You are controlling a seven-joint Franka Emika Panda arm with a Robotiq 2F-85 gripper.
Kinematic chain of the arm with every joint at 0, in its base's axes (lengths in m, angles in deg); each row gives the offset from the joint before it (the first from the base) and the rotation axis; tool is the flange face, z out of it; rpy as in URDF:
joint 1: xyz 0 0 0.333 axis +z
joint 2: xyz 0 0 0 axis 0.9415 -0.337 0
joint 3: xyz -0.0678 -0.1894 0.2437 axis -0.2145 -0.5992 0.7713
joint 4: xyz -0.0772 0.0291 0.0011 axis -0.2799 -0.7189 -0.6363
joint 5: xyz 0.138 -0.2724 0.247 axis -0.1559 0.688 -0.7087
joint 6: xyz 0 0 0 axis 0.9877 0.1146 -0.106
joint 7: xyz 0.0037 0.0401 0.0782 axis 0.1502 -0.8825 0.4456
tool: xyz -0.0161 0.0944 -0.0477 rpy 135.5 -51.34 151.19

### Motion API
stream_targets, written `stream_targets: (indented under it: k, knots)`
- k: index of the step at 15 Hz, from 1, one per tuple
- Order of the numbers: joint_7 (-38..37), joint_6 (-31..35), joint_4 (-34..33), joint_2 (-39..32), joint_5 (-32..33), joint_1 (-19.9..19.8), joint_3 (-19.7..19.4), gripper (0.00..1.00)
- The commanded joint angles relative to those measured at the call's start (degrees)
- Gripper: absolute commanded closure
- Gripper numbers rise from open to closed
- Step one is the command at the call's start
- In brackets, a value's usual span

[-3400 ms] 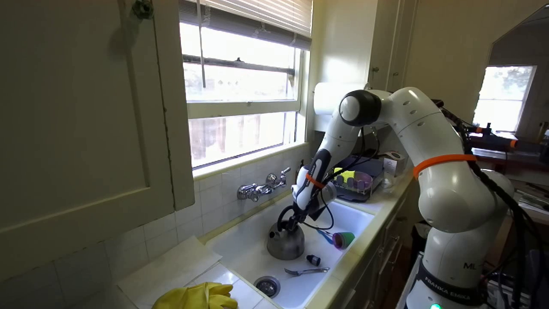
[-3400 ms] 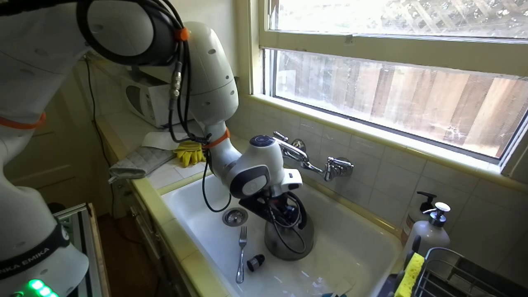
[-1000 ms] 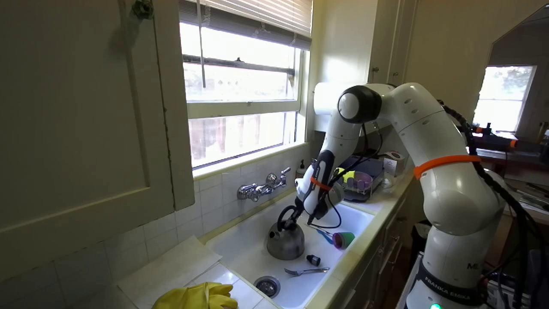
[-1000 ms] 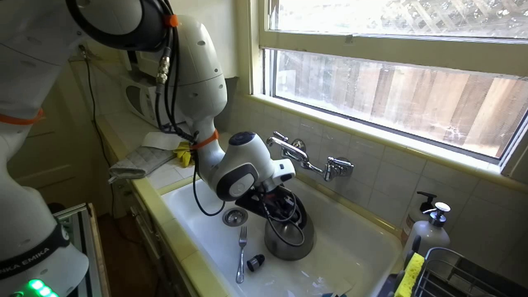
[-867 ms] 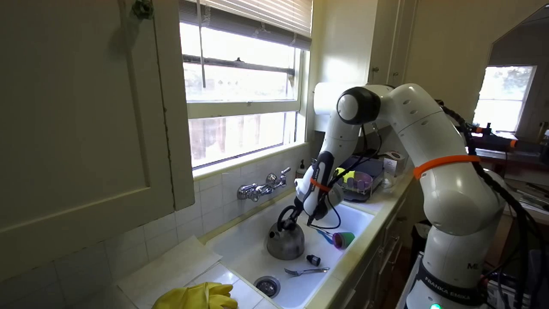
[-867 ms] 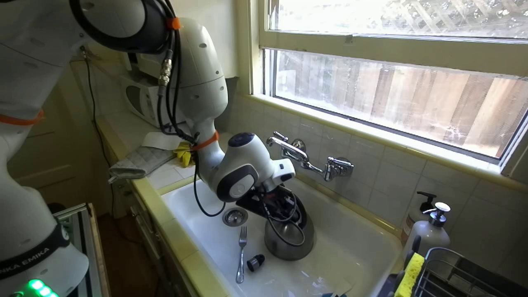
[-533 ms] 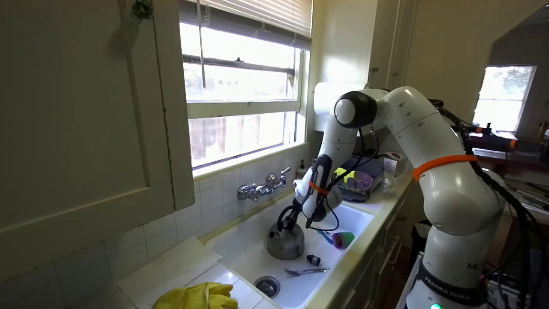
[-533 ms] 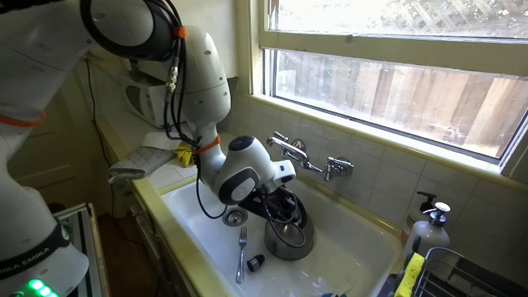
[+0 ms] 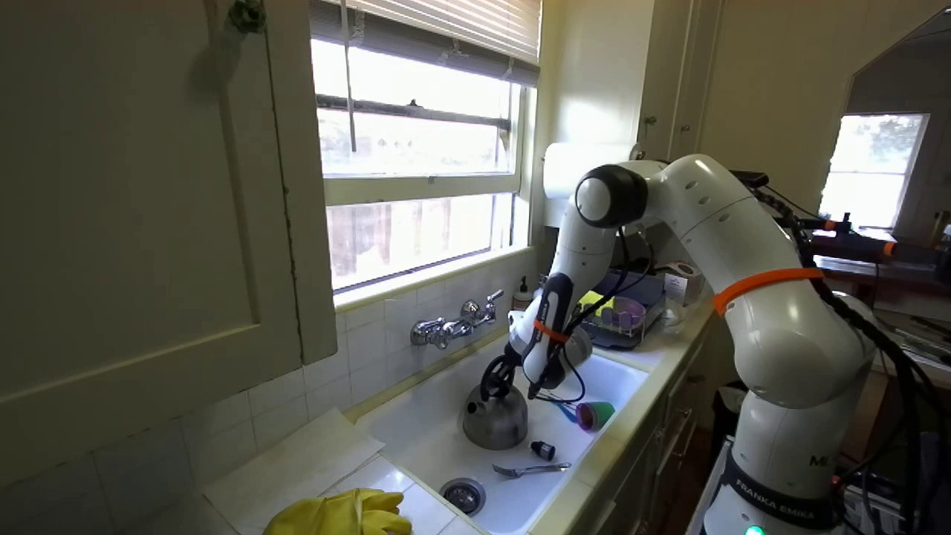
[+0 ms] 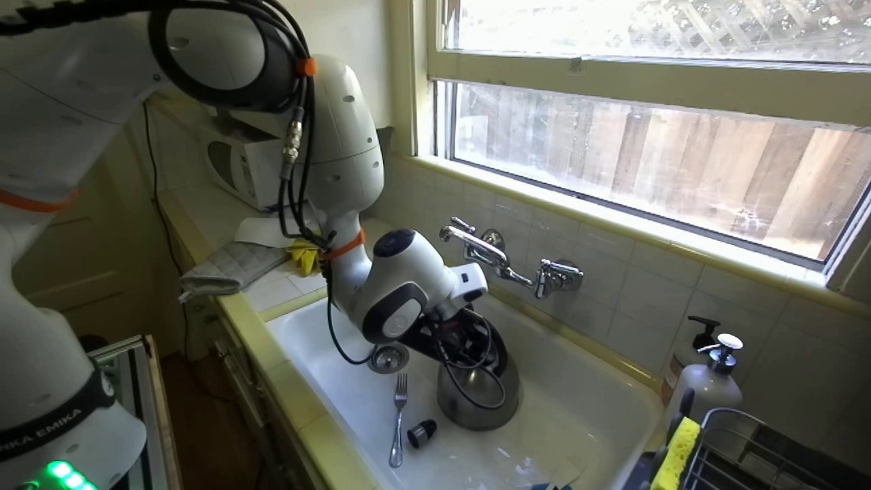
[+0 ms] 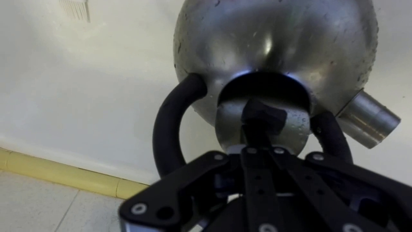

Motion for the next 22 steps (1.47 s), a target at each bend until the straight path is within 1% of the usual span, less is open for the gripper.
stream_targets:
  k: [1,3,4,5,7,10,12,14,15,16,19,22]
  knots:
    - [-1.35,3.92,-0.6,-1.59,-0.22,0.52,-0.12,1.0]
    - [-1.37,5.57,0.29,-1.22,0.05,0.47,-0.11,1.0]
    - [-1.32,6.47,0.89,-0.99,0.1,0.56,-0.2,0.81]
    - [-1.75,6.35,1.54,-0.61,0.24,0.24,0.14,0.72]
    - [-3.07,5.24,2.25,-0.3,0.32,-0.45,0.91,0.6]
    - [-4.23,5.8,3.02,-0.01,0.37,-0.64,1.37,0.36]
    - [-5.28,5.63,4.25,0.74,0.59,-1.33,1.96,0.22]
    - [-6.54,5.34,5.67,1.55,0.72,-2.19,2.62,0.05]
    - [-7.15,5.57,6.23,1.77,0.78,-2.65,2.92,0.01]
    - [-7.68,5.76,6.6,1.89,0.81,-3.07,3.25,0.0]
    - [-8.88,5.65,7.67,2.47,0.88,-3.95,4.09,0.0]
    - [-9.06,4.31,7.39,2.37,0.31,-3.77,3.63,0.0]
